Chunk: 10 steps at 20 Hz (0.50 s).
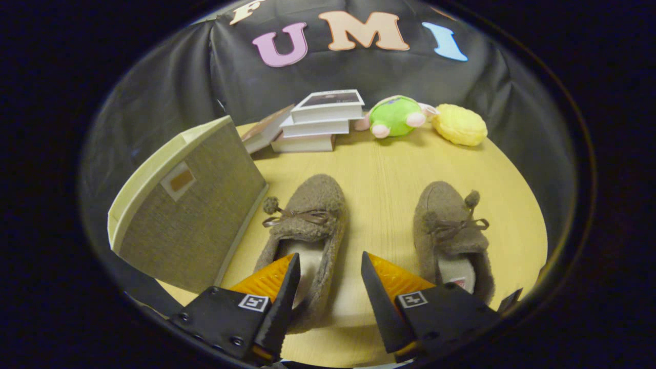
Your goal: Open the storage box then place both shoes into the box .Put the left shoe in first, then the right shoe, with the right side of both shoes facing outward in a uniform manner.
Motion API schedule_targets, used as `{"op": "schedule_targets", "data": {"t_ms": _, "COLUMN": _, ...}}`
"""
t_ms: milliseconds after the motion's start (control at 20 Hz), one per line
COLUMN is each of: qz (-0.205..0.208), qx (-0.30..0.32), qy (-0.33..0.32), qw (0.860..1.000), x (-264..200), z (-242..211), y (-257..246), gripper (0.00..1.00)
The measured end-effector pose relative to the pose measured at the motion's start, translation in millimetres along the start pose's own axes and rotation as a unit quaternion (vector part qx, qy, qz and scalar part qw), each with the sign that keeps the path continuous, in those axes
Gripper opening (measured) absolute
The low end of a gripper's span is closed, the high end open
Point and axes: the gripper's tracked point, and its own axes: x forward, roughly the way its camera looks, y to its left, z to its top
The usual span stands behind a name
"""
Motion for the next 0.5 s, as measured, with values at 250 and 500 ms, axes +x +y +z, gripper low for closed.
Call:
{"op": "schedule_targets", "data": {"t_ms": 250, "qz": 0.001, "qx": 0.030, "qy": 0.034, "qw": 0.999, "x": 8.4, "z": -8.5, "y": 8.9, "gripper": 0.31}}
{"op": "schedule_targets", "data": {"t_ms": 500, "qz": -0.028, "qx": 0.095, "qy": 0.050, "qw": 0.994, "x": 5.8, "z": -7.8, "y": 4.8, "gripper": 0.12}}
